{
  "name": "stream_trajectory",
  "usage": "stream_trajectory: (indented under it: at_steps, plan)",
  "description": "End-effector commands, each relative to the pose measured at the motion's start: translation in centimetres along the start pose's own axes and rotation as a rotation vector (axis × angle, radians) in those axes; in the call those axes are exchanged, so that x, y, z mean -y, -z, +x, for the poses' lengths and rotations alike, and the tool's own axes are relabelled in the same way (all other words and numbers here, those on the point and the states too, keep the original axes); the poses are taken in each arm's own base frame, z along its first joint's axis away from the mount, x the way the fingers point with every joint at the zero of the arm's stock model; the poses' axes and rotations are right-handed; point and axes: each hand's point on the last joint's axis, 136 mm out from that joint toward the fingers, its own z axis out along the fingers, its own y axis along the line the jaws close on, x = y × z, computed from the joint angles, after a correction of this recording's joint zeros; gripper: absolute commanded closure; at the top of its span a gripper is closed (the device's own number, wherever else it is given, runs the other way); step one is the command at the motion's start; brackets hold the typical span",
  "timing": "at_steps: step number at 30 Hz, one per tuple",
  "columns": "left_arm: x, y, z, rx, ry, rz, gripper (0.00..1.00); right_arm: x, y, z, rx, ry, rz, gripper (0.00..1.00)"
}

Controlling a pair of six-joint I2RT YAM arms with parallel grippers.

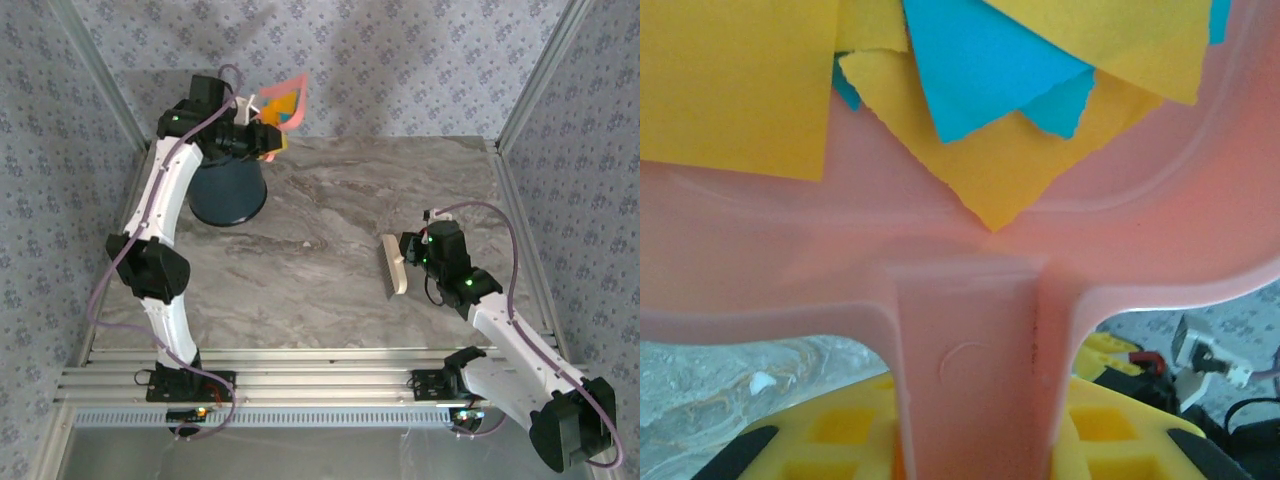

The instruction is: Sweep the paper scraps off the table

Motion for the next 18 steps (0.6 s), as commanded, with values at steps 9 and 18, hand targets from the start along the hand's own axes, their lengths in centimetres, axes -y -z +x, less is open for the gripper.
stream_trajectory:
  at_steps: [9,18]
  plan:
    - [0.9,4.6,-4.6,0.201,0.121,0.18,1.0,-0.4,-0.1,-0.7,0.014,-0.02,-0.015,1.0]
    - [-0.4,5.7,-6.4,0.286,0.234,0.279,1.0,-0.5,-0.2,-0.6,0.01,-0.02,-0.016,1.0]
